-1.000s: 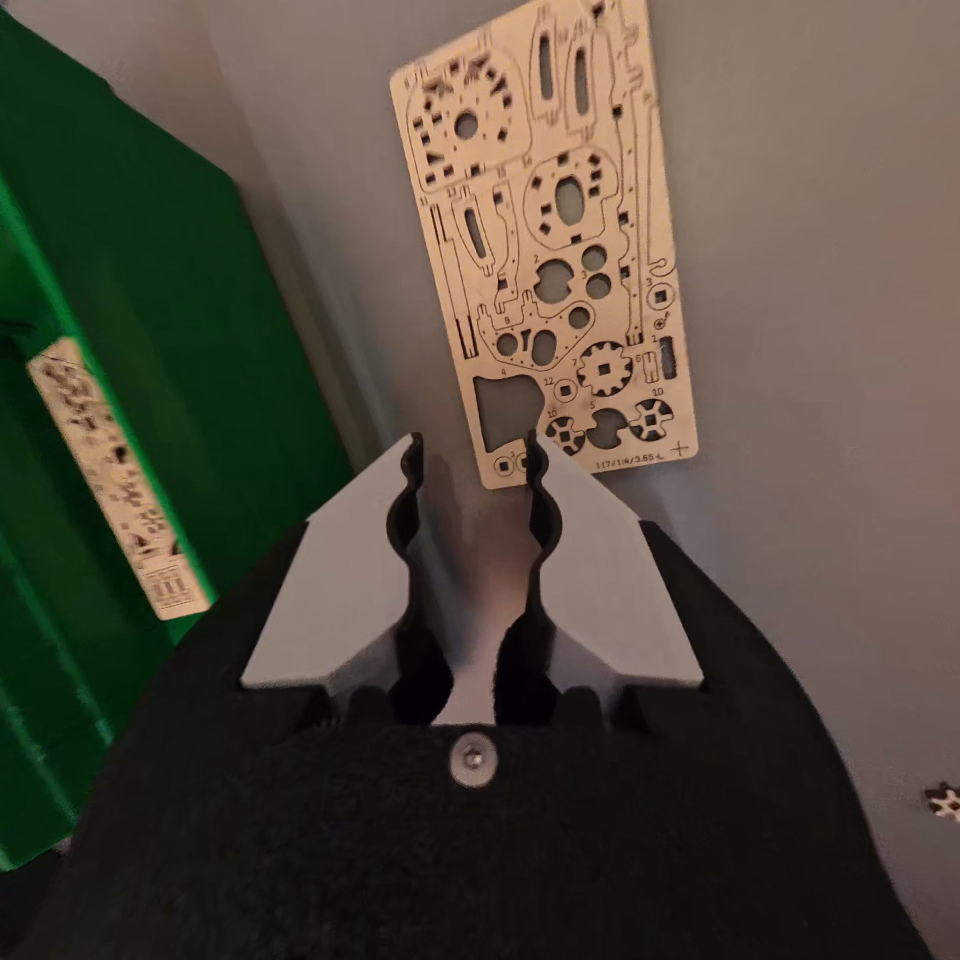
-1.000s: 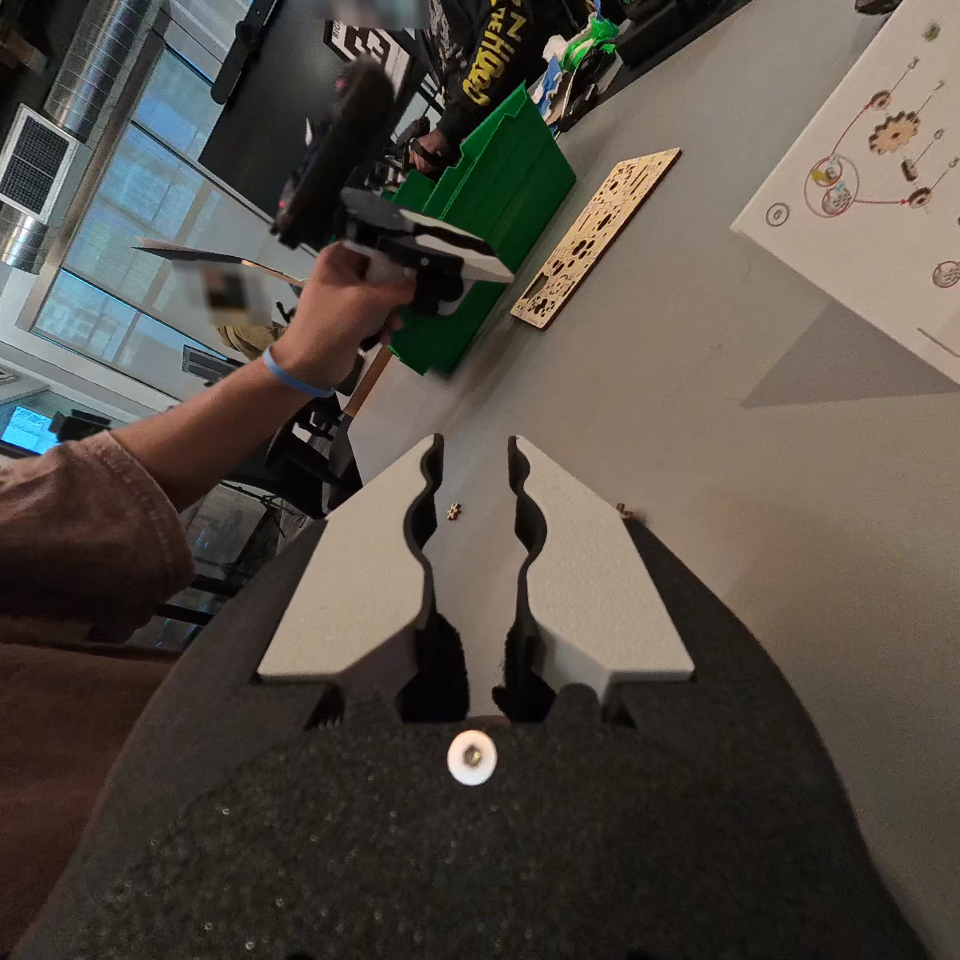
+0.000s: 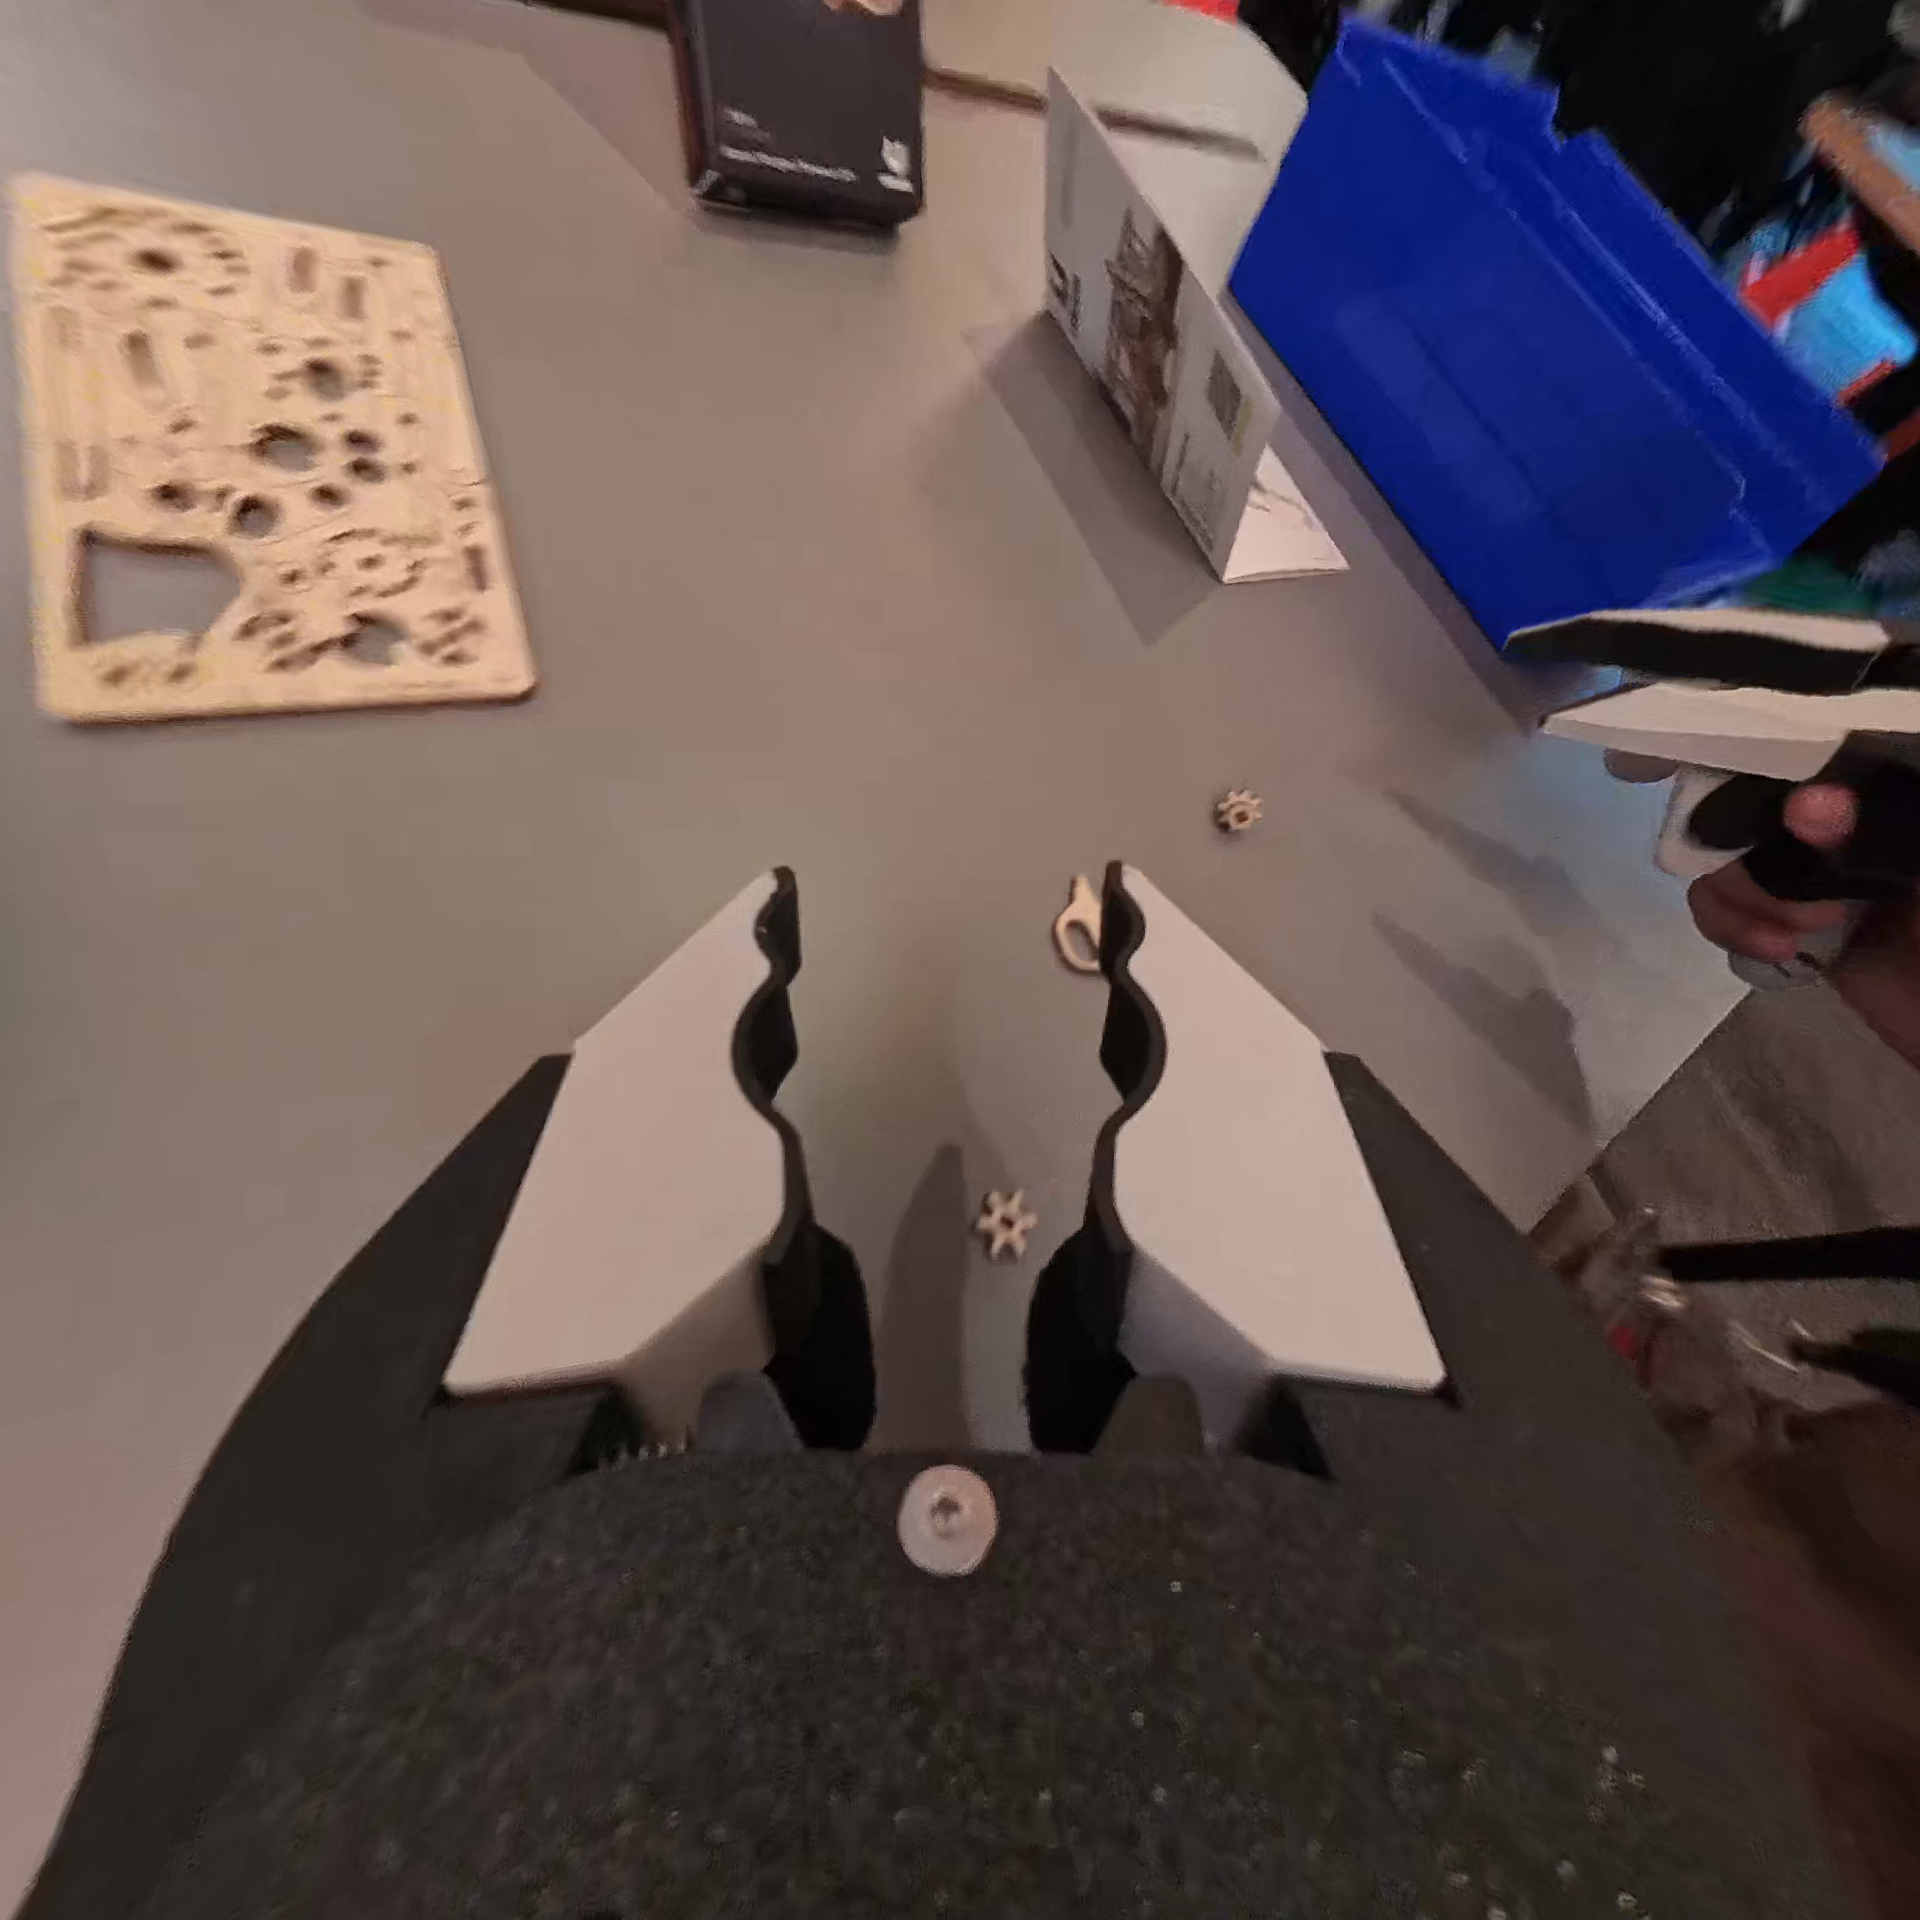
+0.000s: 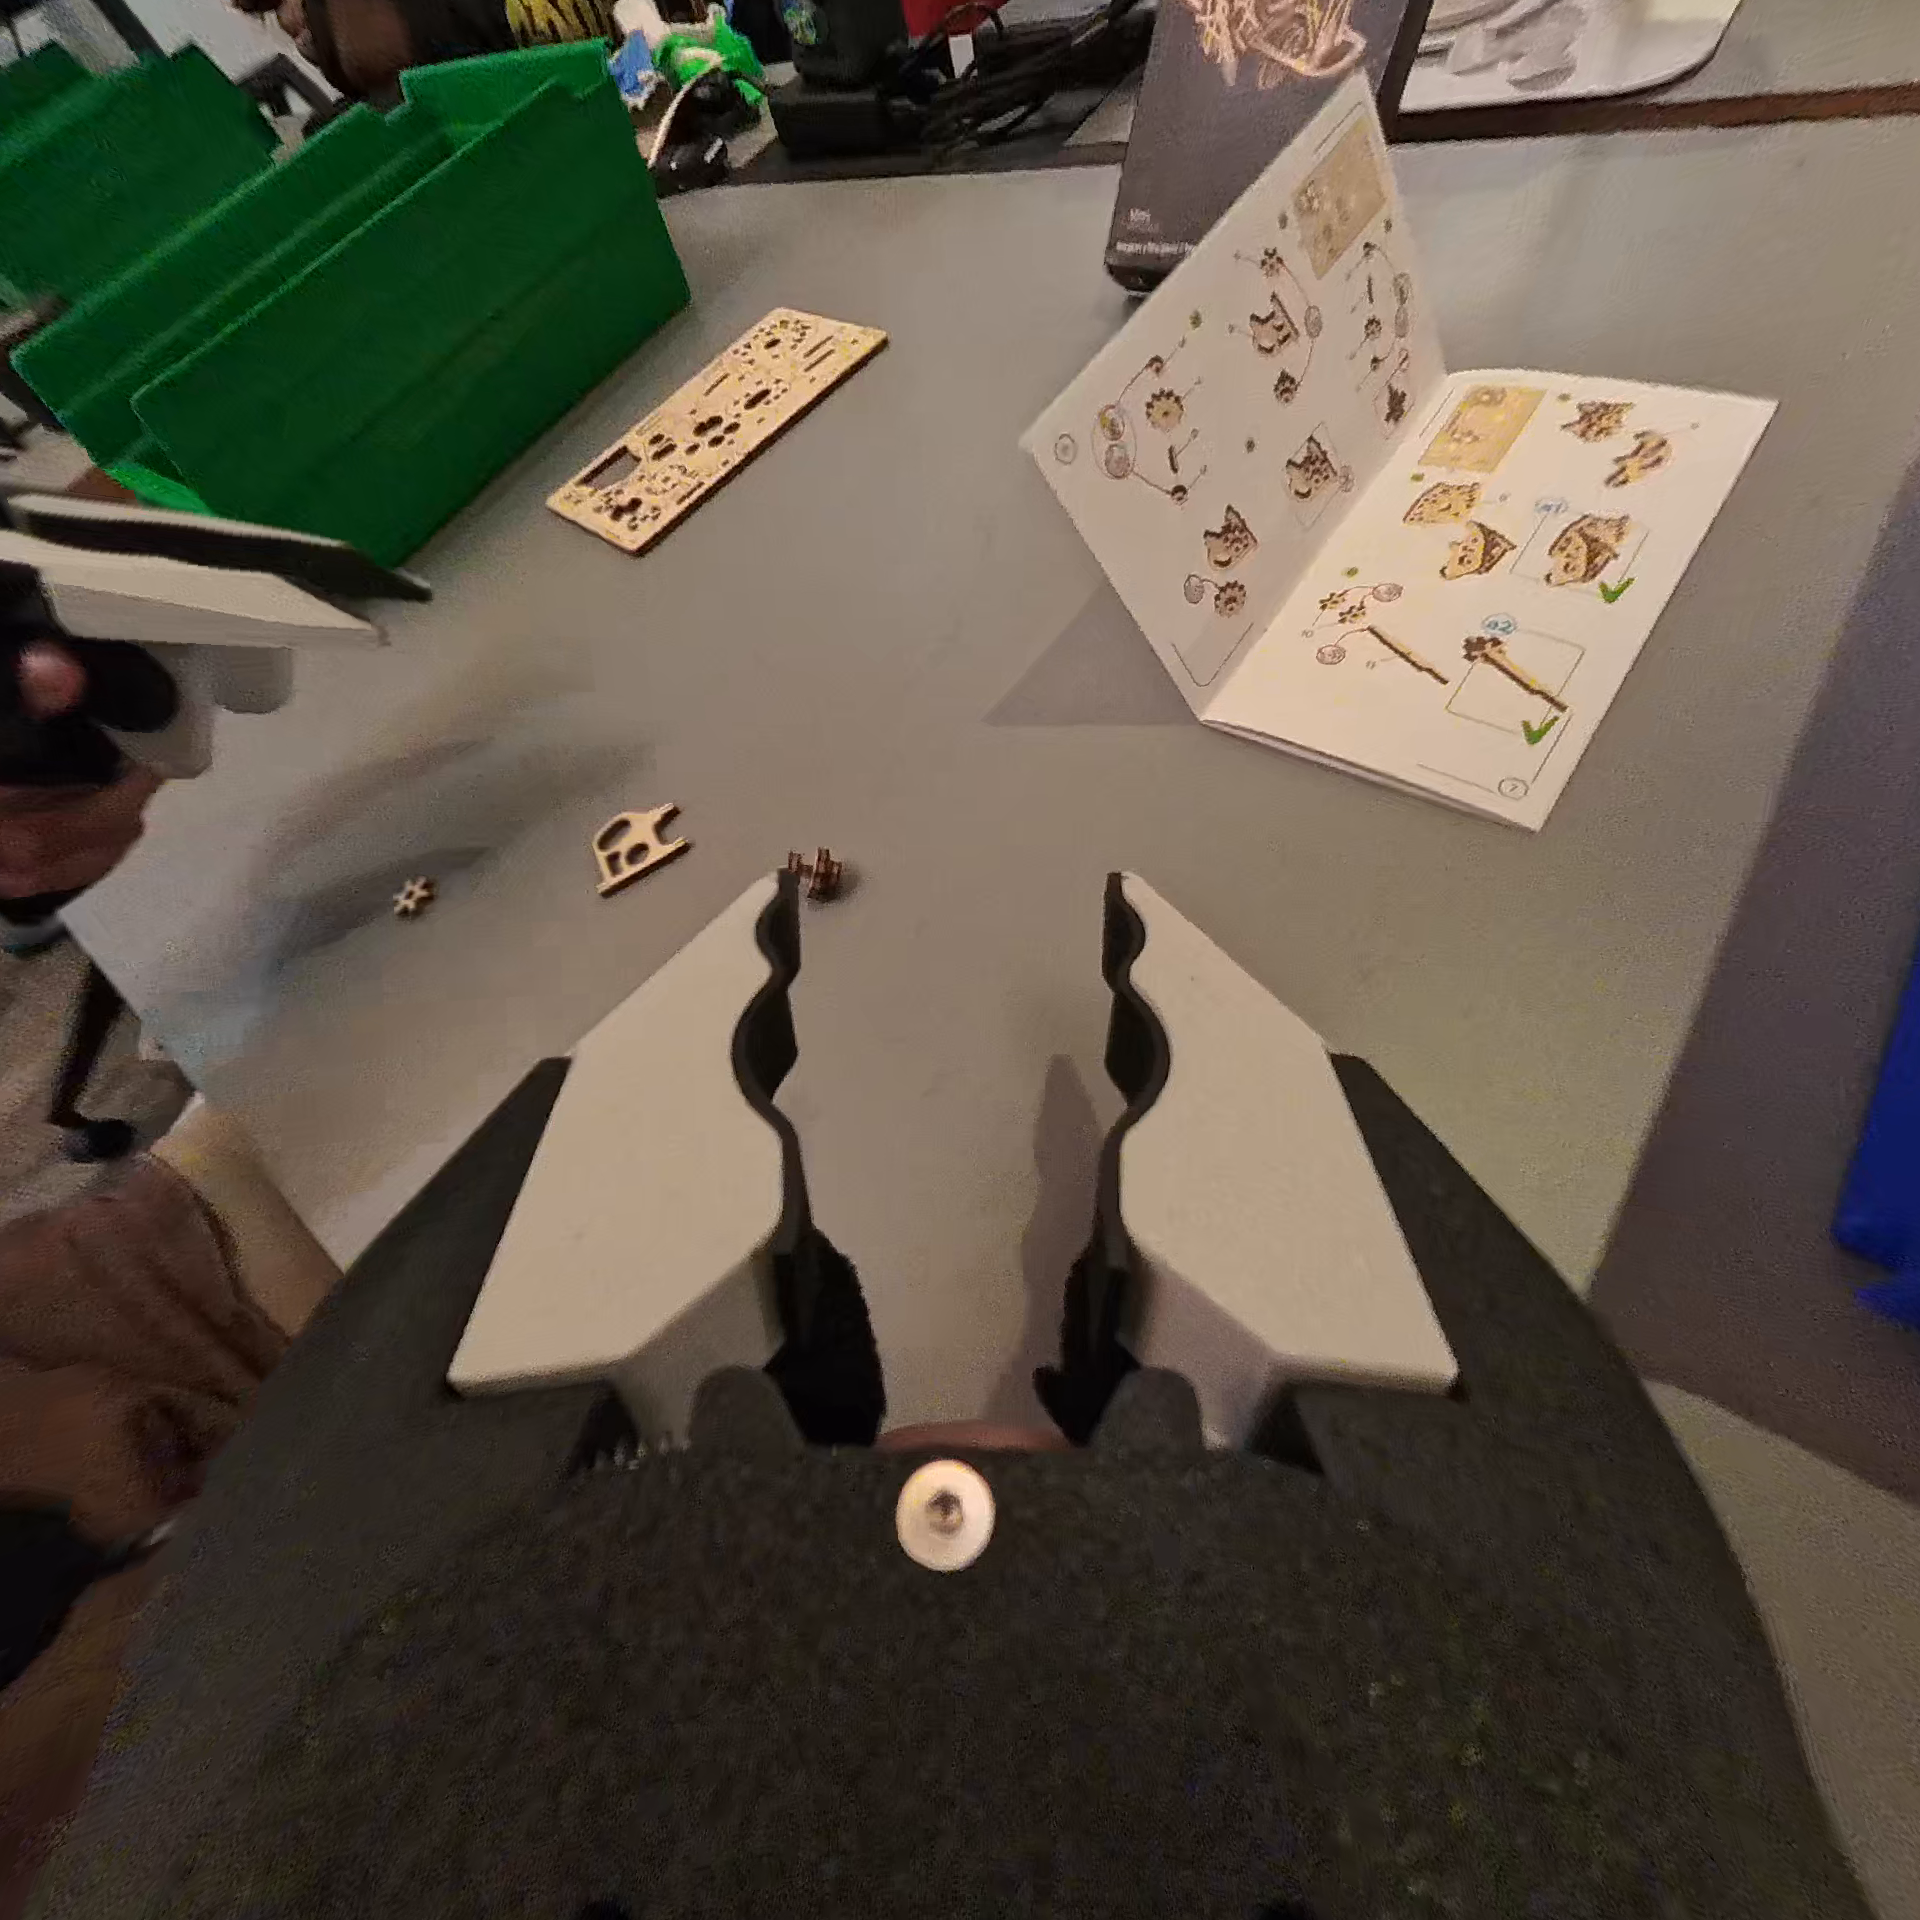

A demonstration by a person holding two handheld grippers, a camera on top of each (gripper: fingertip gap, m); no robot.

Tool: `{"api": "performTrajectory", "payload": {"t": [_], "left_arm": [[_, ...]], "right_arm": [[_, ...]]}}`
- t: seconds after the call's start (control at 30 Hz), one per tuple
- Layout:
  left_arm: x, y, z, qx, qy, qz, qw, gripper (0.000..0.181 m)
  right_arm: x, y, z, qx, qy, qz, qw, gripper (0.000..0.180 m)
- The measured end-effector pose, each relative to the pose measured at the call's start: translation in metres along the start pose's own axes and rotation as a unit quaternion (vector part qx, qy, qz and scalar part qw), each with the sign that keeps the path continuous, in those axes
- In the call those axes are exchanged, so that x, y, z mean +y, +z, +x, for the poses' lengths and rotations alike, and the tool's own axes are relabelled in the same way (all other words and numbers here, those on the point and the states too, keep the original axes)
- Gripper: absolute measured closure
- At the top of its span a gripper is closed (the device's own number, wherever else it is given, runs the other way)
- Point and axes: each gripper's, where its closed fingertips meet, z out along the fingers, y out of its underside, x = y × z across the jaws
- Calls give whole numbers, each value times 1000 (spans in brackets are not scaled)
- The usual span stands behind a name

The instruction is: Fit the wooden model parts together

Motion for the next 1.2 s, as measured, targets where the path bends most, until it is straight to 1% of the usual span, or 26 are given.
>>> {"api": "performTrajectory", "payload": {"t": [0.1, 0.17, 0.27, 0.37, 0.4, 0.5, 0.53, 0.6, 0.7, 0.77, 0.87, 1.2], "left_arm": [[-27, 46, 34, 17, 67, -46, 997, 127], [-48, 81, 60, 49, 83, -58, 994, 131], [-69, 136, 87, 103, 46, -89, 990, 134], [-72, 177, 90, 125, -5, -132, 983, 131], [-71, 185, 88, 133, -28, -139, 981, 136], [-67, 191, 82, 153, -72, -148, 974, 177], [-67, 190, 78, 152, -79, -146, 974, 181], [-63, 188, 69, 141, -88, -152, 974, 181], [-56, 185, 60, 145, -130, -164, 967, 181], [-47, 184, 54, 139, -135, -175, 965, 181], [-41, 182, 52, 144, -163, -177, 960, 181], [-32, 182, 50, 153, -180, -180, 955, 181]], "right_arm": [[1, 1, 10, 4, 17, -1, 1000, 122], [4, 4, 20, 15, 24, -5, 1000, 123], [7, 7, 29, 14, 41, -11, 999, 125], [6, 4, 36, 17, 48, -7, 999, 126], [5, 3, 38, 21, 47, -6, 999, 127], [6, -1, 43, 33, 38, -6, 999, 127], [7, -1, 45, 35, 36, -7, 999, 128], [8, -1, 47, 35, 38, -10, 999, 128], [11, 0, 48, 30, 42, -14, 999, 128], [12, 1, 46, 22, 47, -14, 999, 128], [12, 2, 42, 12, 54, -14, 998, 128], [10, 8, 26, -17, 27, -13, 999, 129]]}}
